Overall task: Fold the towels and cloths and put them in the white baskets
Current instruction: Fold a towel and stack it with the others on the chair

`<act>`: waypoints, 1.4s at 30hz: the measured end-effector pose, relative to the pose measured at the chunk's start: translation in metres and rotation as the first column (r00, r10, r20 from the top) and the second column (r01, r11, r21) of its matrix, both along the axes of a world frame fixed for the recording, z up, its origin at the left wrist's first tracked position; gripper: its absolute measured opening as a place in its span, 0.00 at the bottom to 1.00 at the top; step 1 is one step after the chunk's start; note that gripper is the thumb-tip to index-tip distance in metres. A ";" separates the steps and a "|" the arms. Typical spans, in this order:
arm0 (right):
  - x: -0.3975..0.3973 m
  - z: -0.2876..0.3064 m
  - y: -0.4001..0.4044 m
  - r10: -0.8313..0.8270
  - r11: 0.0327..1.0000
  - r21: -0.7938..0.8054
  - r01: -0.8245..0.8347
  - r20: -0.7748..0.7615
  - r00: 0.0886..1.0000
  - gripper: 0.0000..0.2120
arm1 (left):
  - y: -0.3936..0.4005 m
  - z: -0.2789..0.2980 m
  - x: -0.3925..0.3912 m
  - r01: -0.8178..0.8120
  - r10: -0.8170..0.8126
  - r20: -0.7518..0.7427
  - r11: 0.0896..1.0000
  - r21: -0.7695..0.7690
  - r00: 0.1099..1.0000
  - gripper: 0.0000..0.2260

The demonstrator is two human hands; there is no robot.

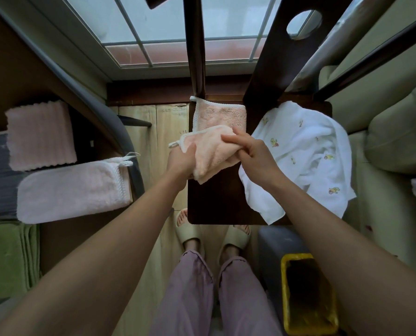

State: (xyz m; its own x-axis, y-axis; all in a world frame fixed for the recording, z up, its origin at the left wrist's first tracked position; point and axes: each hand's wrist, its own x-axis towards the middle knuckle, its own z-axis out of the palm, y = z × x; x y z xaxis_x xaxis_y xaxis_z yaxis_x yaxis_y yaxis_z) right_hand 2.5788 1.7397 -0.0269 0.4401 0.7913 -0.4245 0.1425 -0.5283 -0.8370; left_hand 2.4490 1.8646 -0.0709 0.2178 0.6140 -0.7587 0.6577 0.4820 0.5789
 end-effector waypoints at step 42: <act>0.013 0.012 -0.011 -0.215 0.962 -0.210 0.175 -0.185 0.959 0.09 | -0.012 0.036 -0.005 0.009 0.003 0.337 0.999 -0.036 0.941 0.15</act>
State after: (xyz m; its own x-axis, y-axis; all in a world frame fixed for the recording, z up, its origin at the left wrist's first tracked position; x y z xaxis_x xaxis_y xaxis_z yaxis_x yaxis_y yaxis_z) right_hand 2.5922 1.7287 -0.0144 0.4660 0.5946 -0.6552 -0.1424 -0.6804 -0.7188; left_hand 2.4439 1.8529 -0.0353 0.4666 0.5863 -0.6622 0.4284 0.5052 0.7491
